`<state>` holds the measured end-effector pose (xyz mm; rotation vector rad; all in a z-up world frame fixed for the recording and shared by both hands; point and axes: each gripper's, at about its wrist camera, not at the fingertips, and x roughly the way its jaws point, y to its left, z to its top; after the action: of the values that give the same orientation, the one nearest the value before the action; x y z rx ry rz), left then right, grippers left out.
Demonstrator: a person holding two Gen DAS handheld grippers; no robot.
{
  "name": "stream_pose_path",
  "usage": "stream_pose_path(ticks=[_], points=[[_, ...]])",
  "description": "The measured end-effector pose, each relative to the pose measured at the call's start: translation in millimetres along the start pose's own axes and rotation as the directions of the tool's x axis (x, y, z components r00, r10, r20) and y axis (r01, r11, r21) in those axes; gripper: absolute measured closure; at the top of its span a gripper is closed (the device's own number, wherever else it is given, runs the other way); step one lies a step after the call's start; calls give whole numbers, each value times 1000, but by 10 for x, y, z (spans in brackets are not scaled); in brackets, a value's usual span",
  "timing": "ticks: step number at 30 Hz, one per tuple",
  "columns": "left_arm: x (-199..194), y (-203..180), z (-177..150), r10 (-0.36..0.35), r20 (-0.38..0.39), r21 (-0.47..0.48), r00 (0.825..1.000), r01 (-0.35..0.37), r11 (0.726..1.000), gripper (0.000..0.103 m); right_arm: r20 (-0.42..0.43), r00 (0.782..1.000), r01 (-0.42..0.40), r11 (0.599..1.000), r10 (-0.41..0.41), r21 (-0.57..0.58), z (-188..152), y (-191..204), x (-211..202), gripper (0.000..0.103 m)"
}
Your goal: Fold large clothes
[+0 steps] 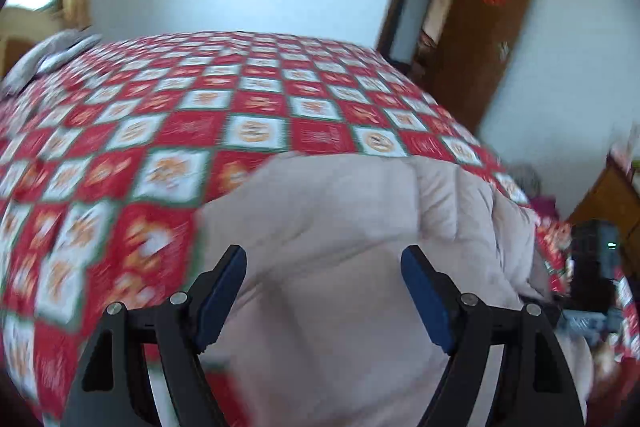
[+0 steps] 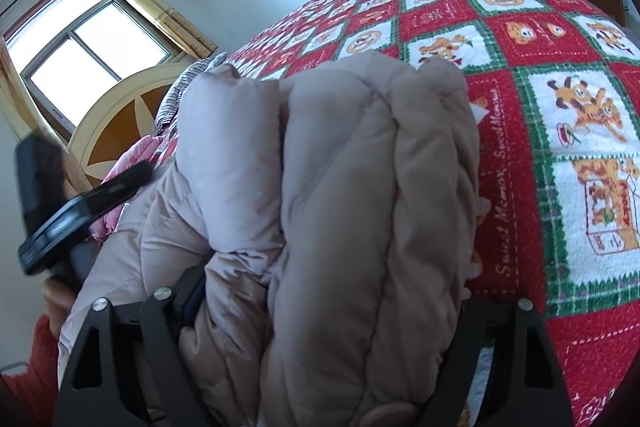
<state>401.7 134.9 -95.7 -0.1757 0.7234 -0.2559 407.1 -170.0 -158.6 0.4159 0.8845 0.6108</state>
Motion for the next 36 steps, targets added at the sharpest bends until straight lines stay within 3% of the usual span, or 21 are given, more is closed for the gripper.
stream_pose_path(ticks=[3,6,10,15,18,20,23,26,30,36], points=[[-36,307,-228,-37,-45,-109,998,32,993,20,2,1000,-9,1000,9,-4,1,6,20,18],[54,410,-380,-122,-31,-193,992,114,975,20,9,1000,-10,1000,10,-1,9,6,22,18],[255,374,-439,-173,-68,-252,983,150,956,13,9,1000,-21,1000,21,3,9,-36,14,18],[417,354,-466,-326,-152,-263,933,279,923,12,8,999,-32,999,32,0,-16,-61,-2,16],[446,341,-454,-369,-173,-223,913,328,918,11,9,1000,-26,1000,26,-9,-20,-61,2,16],[476,329,-467,-372,-150,-229,916,334,914,7,13,1000,-13,1000,13,-11,-19,-40,7,16],[472,205,-486,-330,-108,-183,938,307,934,5,11,1000,4,1000,-4,-13,-17,-10,18,16],[461,188,-484,-348,-107,-170,931,328,929,9,-7,1000,14,999,-15,-29,3,28,41,18],[375,160,-461,-363,-87,-167,928,345,923,25,-23,998,59,997,-60,-51,1,142,28,29],[113,68,-484,-314,-79,-95,946,306,947,29,-1,985,169,976,-171,-140,-133,531,-161,49]])
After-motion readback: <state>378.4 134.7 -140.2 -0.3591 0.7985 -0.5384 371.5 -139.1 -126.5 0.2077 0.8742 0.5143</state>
